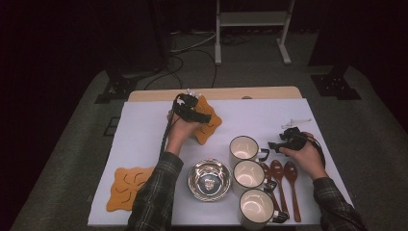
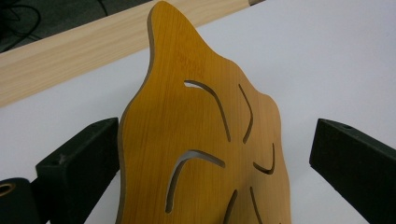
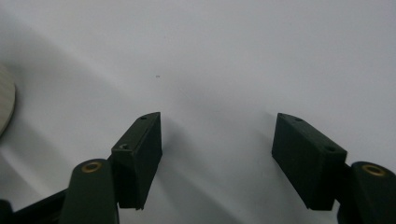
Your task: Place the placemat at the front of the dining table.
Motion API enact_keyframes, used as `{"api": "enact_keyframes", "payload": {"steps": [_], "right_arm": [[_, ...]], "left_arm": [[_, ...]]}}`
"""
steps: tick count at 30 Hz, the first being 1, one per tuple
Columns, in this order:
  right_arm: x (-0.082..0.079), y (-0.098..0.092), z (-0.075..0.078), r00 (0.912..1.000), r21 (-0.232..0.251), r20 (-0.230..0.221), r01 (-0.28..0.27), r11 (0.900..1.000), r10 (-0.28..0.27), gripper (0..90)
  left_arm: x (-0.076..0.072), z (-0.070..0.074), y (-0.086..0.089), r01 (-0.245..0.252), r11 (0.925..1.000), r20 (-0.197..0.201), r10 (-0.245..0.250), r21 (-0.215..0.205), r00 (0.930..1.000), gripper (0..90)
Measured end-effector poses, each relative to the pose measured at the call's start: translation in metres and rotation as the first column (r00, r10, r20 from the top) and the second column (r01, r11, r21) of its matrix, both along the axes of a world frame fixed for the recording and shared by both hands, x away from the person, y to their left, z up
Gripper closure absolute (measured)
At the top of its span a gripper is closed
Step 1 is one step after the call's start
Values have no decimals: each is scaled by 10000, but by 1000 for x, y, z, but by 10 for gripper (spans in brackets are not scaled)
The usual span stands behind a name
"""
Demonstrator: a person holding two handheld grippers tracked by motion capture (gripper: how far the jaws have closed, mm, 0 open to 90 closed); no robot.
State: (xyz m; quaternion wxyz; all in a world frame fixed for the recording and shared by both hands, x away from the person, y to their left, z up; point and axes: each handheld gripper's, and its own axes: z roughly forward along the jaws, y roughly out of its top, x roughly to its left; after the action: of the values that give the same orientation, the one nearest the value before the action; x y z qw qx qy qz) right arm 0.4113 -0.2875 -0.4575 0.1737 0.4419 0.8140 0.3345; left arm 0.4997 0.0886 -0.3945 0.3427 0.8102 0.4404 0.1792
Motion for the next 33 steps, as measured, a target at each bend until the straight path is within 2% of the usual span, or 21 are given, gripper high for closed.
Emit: {"api": "enact_keyframes", "payload": {"steps": [13, 33], "right_arm": [[0, 0, 0, 10000, 13, 4, 0, 10000, 0, 313], [0, 0, 0, 10000, 13, 6, 7, 10000, -7, 312]], "left_arm": [[1, -10, 9, -279, 9996, -207, 280, 52, 9994, 17], [4, -31, 18, -548, 9983, -874, 562, 179, 9946, 17]]}}
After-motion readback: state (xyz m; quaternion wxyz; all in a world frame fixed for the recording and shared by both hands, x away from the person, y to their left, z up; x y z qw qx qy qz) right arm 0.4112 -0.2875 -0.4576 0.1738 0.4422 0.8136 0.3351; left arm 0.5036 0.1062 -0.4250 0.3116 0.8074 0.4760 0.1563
